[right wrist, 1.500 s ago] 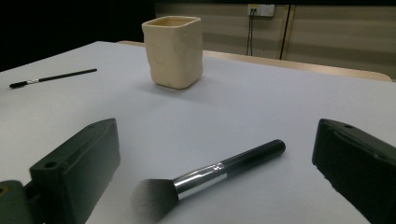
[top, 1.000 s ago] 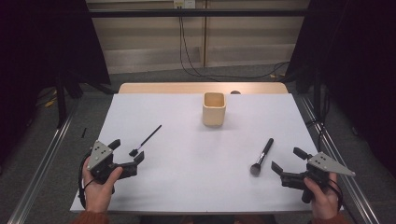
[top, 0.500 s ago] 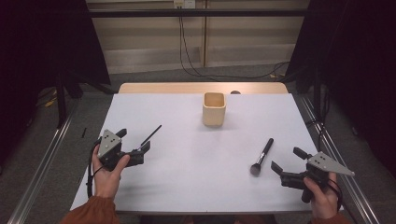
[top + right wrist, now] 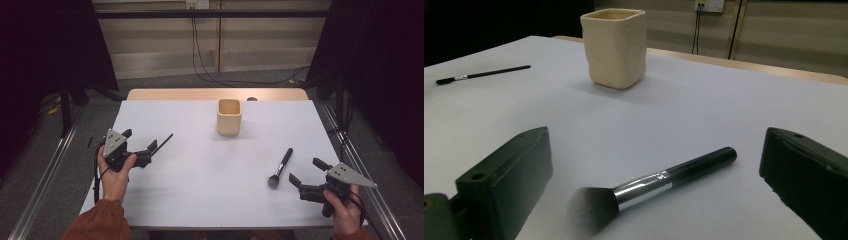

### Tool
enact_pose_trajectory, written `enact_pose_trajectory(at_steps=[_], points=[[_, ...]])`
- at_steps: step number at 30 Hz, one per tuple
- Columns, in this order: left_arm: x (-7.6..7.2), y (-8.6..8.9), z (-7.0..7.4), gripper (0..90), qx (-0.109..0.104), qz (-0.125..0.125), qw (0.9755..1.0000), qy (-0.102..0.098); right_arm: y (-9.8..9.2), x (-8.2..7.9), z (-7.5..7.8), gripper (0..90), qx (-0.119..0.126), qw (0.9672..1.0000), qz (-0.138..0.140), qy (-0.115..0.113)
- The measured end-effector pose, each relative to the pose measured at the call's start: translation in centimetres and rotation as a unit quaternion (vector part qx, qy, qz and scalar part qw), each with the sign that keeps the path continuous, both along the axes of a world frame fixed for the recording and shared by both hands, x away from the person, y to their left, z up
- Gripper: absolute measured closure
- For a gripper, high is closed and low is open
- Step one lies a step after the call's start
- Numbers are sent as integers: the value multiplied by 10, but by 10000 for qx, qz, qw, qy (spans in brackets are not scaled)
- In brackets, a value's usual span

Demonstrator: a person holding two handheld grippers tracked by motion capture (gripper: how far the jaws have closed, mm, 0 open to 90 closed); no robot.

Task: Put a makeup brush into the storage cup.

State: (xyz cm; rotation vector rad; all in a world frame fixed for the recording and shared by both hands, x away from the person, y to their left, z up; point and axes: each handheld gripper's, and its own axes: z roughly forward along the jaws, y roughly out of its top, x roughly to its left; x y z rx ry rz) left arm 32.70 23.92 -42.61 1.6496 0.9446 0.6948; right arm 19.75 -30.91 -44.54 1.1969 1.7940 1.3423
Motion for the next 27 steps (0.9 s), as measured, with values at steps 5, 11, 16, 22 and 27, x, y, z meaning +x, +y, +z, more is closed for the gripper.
enact_pose_trajectory(at_steps=[5, 11, 16, 22, 27], points=[[10, -7, 0, 31, 146, -162, 9997, 87, -1, 0, 0, 3, 35, 10000, -9, 26], [23, -16, 1, 31, 424, -475, 9971, 416, -1, -1, 0, 3, 21, 10000, 14, 20], [30, -22, 5, 31, 687, -579, 9942, 585, -1, 0, -1, 3, 15, 10000, 43, 33], [38, -24, 8, 35, 1064, -622, 9879, 944, -1, -1, -1, 3, 2, 10000, 68, 41], [47, -23, 6, 44, 1355, -570, 9797, 1360, -1, 0, -1, 3, 0, 10000, 78, 44]])
